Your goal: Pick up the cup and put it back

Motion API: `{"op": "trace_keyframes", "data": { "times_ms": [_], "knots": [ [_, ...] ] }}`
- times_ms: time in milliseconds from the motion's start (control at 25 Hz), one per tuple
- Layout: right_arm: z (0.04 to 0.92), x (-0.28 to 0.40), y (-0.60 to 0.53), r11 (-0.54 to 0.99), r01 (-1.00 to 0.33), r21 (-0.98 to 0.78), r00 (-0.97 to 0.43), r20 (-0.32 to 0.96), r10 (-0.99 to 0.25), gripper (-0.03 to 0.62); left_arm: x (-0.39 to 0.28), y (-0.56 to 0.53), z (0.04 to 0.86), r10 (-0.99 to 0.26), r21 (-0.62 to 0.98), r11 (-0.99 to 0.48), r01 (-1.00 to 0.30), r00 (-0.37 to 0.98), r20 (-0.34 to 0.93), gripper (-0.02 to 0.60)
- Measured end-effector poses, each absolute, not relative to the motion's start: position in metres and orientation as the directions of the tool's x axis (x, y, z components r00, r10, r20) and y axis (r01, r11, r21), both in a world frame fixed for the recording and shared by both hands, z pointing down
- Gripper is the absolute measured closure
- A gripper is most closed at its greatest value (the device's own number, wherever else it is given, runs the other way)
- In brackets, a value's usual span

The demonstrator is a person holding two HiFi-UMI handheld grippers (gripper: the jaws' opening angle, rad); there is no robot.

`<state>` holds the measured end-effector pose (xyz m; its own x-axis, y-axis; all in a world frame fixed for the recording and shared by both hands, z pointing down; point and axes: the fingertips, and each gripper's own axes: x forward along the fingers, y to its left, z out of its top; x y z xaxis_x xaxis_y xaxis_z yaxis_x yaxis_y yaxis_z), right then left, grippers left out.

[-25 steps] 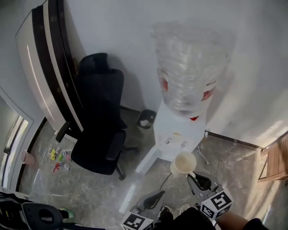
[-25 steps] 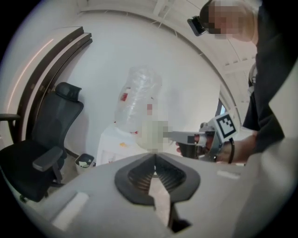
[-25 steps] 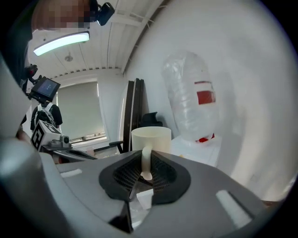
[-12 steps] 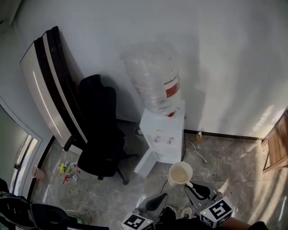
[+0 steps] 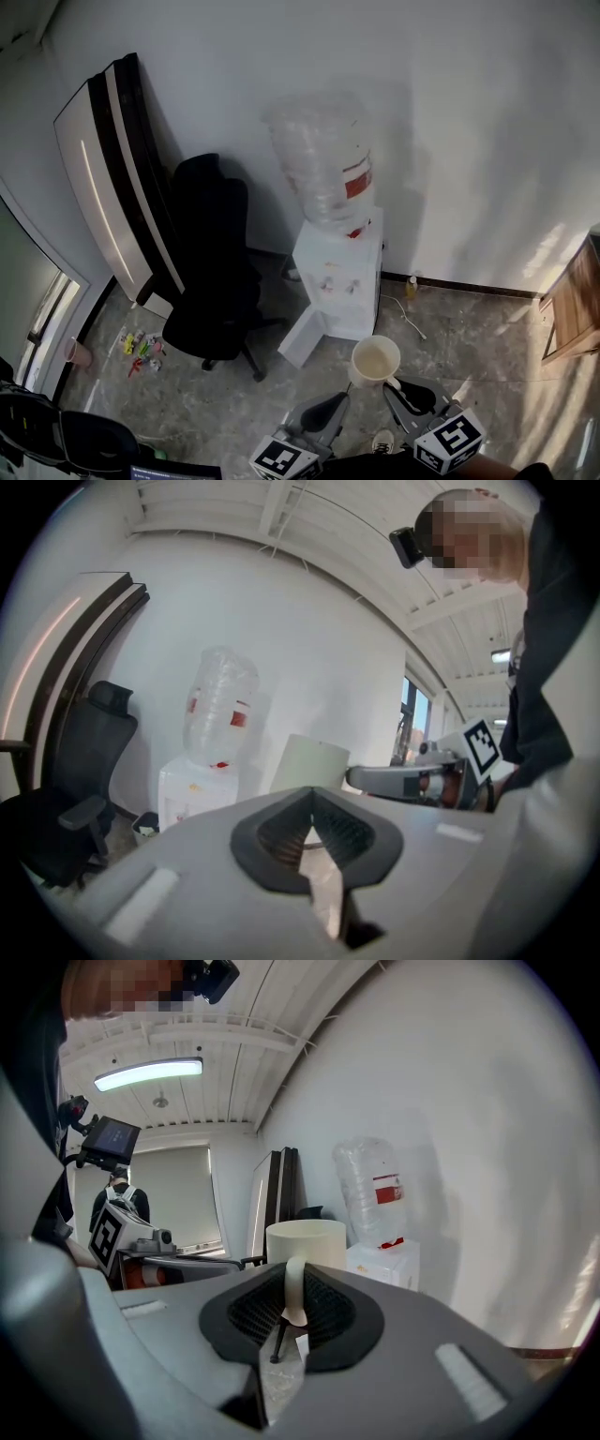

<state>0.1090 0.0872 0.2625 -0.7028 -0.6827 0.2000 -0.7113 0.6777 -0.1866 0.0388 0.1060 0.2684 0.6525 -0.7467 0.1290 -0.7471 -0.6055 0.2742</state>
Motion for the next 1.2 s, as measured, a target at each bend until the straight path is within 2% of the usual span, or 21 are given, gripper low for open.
{"op": "trace_keyframes", "data": {
  "times_ms": [240,600,1200],
  "knots": [
    [0.247,0.076,0.091,0.637,-0.742,-0.208,-0.669,0.169,-0.724,0.545,0.002,0.107,0.249,-0.728,0.239,-0.641,-0.730,0.676,0.113,0.578],
    [0.245,0.035,0.111,0.617,-0.770,-0.163,-0.638,0.187,-0.747,0.546,-0.035,0.113,0.253,-0.710,0.286,-0.650,-0.704,0.697,0.102,0.578],
    [0.241,0.038,0.121,0.603,-0.784,-0.146,-0.620,0.174,-0.765,0.546,-0.039,0.114,0.254,-0.736,0.298,-0.622,-0.724,0.671,0.095,0.578]
  ]
}}
